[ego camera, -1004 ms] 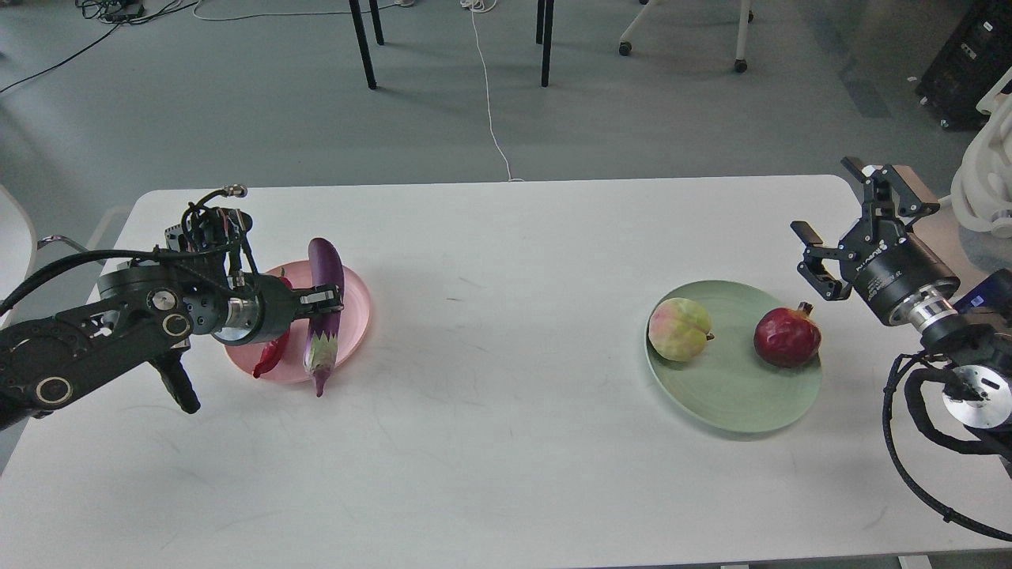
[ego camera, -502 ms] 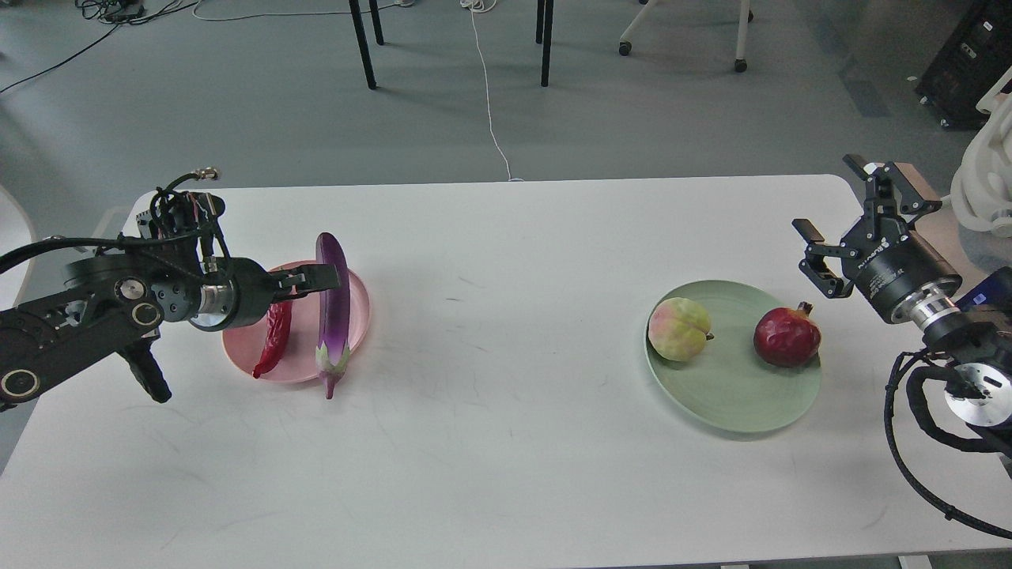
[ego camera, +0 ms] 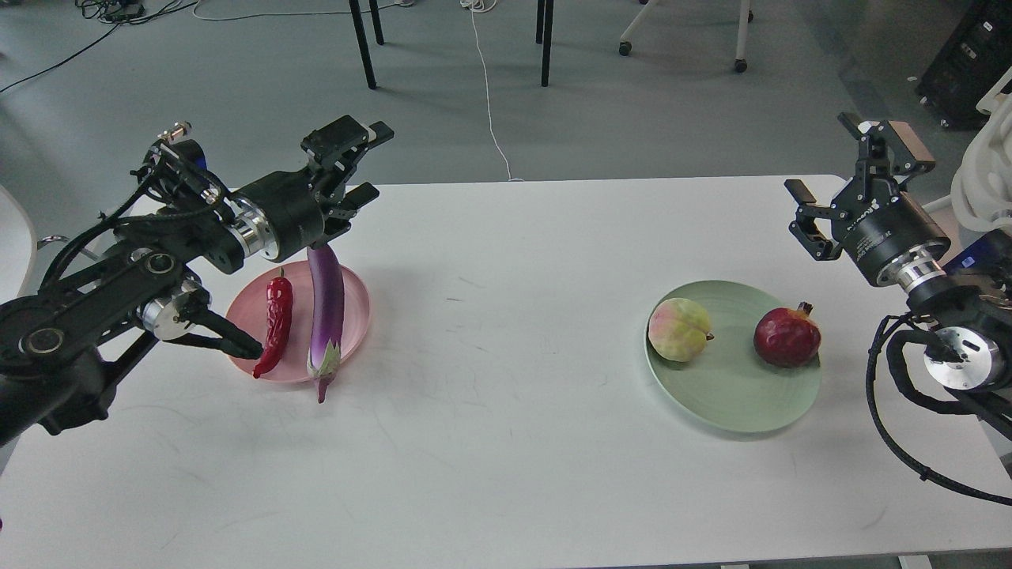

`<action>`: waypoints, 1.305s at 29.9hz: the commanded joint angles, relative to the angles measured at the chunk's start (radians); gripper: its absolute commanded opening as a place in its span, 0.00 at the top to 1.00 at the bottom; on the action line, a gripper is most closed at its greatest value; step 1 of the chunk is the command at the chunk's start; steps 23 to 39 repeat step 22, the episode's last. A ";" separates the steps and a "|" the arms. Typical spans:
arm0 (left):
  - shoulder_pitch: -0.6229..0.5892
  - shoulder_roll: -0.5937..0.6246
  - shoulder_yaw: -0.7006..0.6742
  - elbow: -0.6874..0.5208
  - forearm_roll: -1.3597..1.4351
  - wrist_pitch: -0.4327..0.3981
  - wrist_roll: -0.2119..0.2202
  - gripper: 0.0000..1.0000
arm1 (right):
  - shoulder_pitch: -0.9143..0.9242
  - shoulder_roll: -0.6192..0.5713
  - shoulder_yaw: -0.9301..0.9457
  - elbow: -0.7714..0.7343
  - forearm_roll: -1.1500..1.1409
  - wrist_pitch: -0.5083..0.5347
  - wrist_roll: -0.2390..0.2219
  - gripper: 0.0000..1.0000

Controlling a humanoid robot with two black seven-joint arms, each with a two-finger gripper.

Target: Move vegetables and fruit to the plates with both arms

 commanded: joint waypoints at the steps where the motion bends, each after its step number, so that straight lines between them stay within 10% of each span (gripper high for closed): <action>1: 0.033 -0.095 -0.037 0.010 -0.070 0.154 -0.118 0.00 | 0.017 0.017 -0.001 0.004 -0.011 -0.006 0.000 0.01; 5: 0.174 -0.199 -0.205 0.029 -0.066 0.170 -0.264 0.00 | 0.019 0.066 0.003 0.007 -0.041 -0.006 0.000 0.01; 39: 0.353 -0.267 -0.336 0.110 0.006 0.049 -0.250 0.00 | -0.047 0.141 0.007 0.013 -0.207 0.000 0.000 0.01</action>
